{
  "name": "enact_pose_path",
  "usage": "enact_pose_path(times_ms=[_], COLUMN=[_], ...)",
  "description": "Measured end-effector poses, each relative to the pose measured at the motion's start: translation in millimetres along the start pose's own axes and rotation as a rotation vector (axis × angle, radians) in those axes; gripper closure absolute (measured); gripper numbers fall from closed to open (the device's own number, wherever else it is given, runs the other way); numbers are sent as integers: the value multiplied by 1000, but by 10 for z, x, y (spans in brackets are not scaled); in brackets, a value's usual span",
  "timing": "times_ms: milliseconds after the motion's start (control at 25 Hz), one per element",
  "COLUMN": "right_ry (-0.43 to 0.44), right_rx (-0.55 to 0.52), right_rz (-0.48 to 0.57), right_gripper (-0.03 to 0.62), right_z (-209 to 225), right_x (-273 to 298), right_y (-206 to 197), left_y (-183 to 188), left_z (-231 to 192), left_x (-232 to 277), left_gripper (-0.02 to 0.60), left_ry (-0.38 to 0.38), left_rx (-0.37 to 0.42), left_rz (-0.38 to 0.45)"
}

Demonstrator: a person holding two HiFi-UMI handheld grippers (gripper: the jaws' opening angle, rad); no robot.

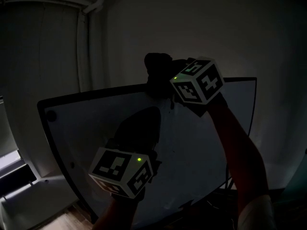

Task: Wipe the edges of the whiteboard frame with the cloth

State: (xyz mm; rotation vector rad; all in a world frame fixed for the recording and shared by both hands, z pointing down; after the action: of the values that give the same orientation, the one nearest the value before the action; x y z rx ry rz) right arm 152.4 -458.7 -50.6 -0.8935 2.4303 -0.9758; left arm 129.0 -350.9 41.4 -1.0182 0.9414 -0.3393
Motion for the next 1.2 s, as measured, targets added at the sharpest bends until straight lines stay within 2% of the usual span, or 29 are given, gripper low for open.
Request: enact_pose_path(times_ms=[440,760,1200], right_ry=[-89,-160,-251], right_rx=[69,131,206], right_rz=[-87,-115,-153], right_gripper=[540,540,540], right_z=[843,1362,1880], right_x=[-351,-587,-852], right_y=[-774,-1249,-1698], left_y=[-441,-684,-890], left_z=[349,542,667], left_x=[490,768,958], left_gripper=[574,574,574], left_ry=[-48,-87,-112], left_rx=[-8,-18,-37], left_rz=[-64,-88,-104])
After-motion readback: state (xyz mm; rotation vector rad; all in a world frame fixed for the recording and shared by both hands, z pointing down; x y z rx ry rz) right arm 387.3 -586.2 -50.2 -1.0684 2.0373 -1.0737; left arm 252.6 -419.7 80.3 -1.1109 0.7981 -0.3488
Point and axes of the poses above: the fingertips, and each gripper's own axes: x forward along the fingers, z to its right, y out of its top, the point moved 2 cm from there along -x, backward along the fingers, and after that the axes turned 3 degrees about -x, right-handed, at the moved point
